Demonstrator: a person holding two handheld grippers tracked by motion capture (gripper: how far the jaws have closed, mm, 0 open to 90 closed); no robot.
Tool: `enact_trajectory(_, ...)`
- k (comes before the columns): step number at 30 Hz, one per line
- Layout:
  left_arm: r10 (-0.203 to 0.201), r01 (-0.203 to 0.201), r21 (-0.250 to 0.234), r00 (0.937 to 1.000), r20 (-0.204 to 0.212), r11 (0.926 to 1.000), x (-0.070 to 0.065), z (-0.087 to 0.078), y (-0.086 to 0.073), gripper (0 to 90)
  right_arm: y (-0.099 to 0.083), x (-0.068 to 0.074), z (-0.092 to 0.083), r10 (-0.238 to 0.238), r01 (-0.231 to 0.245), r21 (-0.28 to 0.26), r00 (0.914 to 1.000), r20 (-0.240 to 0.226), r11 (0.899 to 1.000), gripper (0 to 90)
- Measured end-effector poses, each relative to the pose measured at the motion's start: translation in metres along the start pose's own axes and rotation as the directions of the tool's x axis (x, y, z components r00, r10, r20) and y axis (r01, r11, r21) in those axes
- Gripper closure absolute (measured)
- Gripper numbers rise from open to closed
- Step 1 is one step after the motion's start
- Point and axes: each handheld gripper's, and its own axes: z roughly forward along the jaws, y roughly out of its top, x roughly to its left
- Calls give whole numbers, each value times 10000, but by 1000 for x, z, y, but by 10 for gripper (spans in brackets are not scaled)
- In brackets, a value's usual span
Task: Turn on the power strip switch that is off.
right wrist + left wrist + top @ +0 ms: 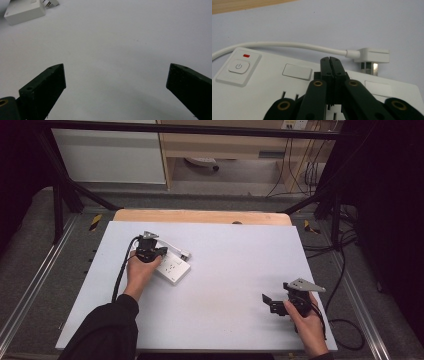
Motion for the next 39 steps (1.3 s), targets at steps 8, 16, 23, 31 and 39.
enact_trajectory(8, -58, 58, -14, 10000, -73, 10000, 0, 1, 0, 900, 0, 0, 0, 19, -19, 6, 10000, -17, 10000, 28)
enact_trajectory(16, -109, 108, -22, 9999, -58, 9999, 0, 1, -1, 900, 0, 0, 0, -10, 10, 19, 10000, -35, 10000, 28)
enact_trajectory(23, -38, 38, -7, 9999, -120, 10000, 0, 1, -1, 900, 0, 0, 0, 15, -15, 19, 10000, -30, 10000, 28)
enact_trajectory(31, -9, 8, -56, 9997, -232, 10000, -2, 2, -2, 900, 0, 0, 0, -10, 10, 22, 10000, -44, 10000, 28)
enact_trajectory(39, -124, 120, -186, 9997, -191, 9998, -2, 2, -3, 900, 0, 0, 0, 13, -13, 21, 10000, -47, 10000, 28)
